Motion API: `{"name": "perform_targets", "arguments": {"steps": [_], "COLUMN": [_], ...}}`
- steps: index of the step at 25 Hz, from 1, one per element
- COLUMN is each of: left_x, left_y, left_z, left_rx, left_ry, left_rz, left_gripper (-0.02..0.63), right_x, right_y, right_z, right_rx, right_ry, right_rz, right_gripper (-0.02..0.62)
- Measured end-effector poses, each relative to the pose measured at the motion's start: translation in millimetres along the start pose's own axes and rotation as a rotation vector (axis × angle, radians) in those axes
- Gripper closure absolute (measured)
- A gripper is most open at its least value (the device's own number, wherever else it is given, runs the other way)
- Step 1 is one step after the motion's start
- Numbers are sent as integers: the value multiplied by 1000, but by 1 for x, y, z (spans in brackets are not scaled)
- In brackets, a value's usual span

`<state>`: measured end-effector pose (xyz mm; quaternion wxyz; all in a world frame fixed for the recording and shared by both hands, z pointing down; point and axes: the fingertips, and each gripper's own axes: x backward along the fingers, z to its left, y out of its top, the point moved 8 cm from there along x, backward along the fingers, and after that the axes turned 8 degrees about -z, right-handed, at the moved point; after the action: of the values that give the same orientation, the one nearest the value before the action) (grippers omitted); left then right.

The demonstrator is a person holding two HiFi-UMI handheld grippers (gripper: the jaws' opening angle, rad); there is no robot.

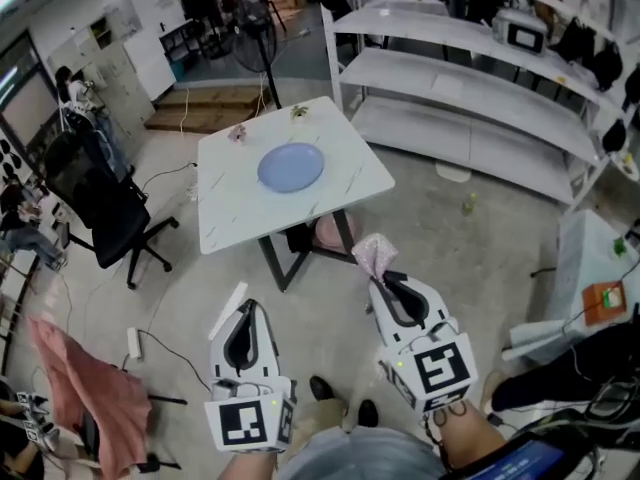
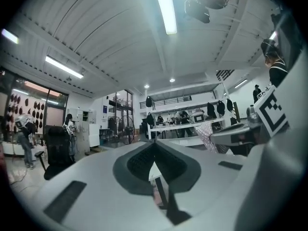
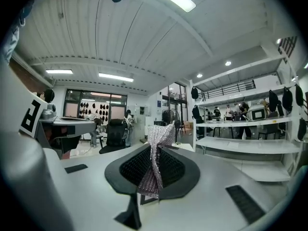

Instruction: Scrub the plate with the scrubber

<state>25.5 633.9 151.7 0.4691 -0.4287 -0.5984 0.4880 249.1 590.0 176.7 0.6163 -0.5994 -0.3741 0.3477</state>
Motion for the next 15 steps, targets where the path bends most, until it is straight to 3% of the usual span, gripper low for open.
{"name": "perform_targets", "arguments": {"steps": [6, 15], "left_x": [-28, -134], "left_y": [-27, -70], "left_z": [28, 97], "left_rx": [29, 82], "left_ry": [48, 41], "left_rz": [35, 56], "left_gripper": [601, 601], "right_x": [-47, -175], "right_y": [-18, -42], "right_z": [-4, -10], "right_rx": [-5, -8], "right_ry": [45, 74], "right_rz": [30, 82], "right_gripper": [532, 532]}}
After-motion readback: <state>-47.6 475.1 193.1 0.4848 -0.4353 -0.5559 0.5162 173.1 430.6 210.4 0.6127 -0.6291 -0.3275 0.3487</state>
